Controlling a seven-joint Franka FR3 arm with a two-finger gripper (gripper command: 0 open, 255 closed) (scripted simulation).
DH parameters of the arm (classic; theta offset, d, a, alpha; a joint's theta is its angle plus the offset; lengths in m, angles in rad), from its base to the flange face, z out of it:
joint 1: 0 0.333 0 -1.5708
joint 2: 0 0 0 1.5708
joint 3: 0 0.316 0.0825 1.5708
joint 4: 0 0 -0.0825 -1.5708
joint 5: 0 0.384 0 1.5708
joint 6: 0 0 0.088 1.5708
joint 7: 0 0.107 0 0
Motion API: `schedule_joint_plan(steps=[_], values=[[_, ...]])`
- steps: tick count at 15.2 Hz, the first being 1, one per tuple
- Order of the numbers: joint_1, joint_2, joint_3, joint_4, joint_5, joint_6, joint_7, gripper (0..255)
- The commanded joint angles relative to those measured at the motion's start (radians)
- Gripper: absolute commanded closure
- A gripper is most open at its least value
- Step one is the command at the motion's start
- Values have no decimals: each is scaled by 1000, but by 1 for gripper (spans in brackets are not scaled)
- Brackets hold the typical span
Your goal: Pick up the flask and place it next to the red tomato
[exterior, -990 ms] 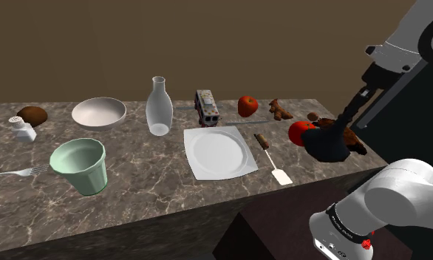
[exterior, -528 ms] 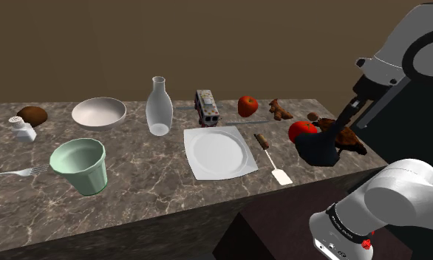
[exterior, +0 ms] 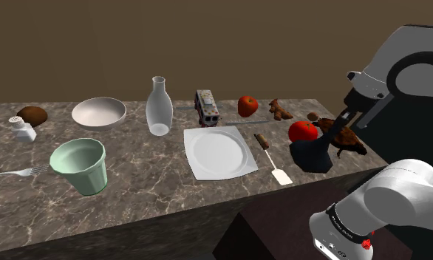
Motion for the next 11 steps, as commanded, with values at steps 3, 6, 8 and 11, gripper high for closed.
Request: schedule_joint_plan(steps=[3,6,8,11], values=[[-5,-5,-8,-54,-9,52,2,255],[-9,-5,-15,-95,-16,91,3,255],[-12,-3,-20,-121,-22,119,4,255],[-16,0,-26,-151,-29,152,5,255]])
